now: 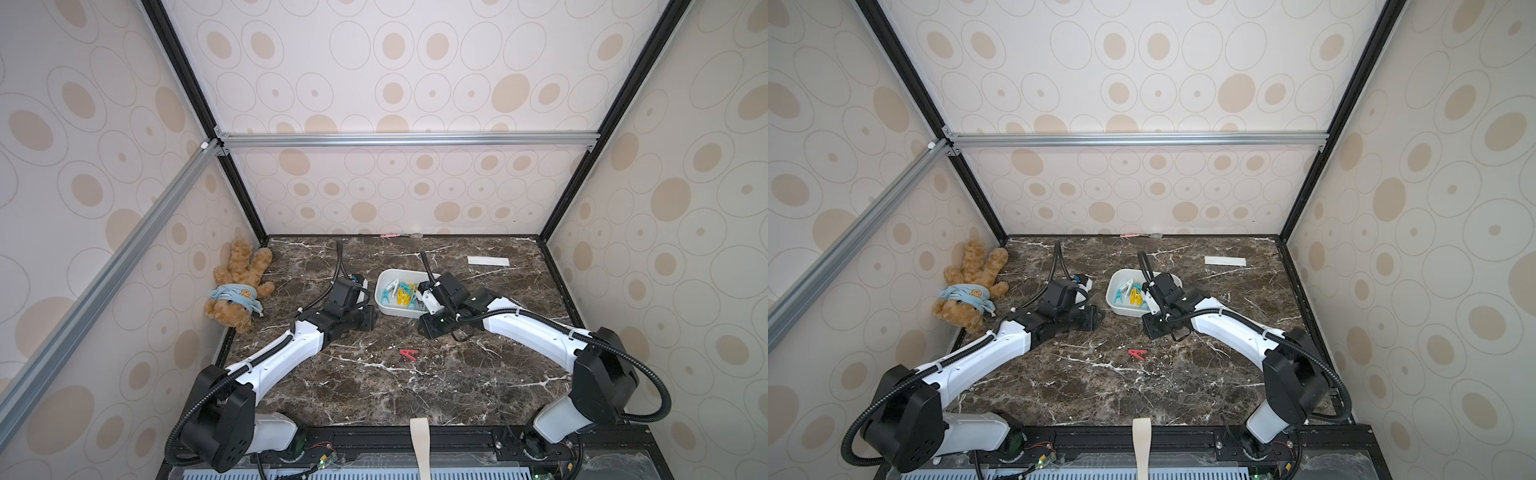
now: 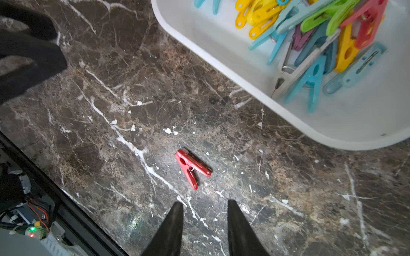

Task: Put the clothespins into the storage box
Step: Pick up the clothespin from the center of the board.

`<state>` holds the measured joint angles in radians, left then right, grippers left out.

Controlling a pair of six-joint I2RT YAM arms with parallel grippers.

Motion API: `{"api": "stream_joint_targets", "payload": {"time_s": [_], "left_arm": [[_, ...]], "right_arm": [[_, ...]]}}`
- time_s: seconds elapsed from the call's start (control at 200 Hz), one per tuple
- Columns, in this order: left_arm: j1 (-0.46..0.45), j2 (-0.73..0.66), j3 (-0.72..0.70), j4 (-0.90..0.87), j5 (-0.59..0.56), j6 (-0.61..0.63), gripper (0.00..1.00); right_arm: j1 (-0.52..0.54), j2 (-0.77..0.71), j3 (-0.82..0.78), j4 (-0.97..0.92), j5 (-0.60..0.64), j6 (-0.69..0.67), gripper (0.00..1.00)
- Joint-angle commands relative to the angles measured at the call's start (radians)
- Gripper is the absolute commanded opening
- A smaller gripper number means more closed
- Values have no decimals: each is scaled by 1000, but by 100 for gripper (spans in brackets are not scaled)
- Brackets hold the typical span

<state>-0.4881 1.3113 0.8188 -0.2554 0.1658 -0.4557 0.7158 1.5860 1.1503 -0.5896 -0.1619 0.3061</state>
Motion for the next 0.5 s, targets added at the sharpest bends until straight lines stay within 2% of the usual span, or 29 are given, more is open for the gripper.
{"api": "stream_joint_targets", "payload": {"time_s": [0.0, 0.225, 0.49], "left_arm": [[11, -31, -32, 16, 20, -26, 50], [14, -70, -85, 29, 18, -60, 58], [20, -87, -114, 39, 16, -81, 58]], "right_arm": [[44, 21, -40, 11, -7, 3, 37], [138, 31, -94, 29, -46, -42, 41], [169, 72, -97, 53, -21, -64, 43]]}}
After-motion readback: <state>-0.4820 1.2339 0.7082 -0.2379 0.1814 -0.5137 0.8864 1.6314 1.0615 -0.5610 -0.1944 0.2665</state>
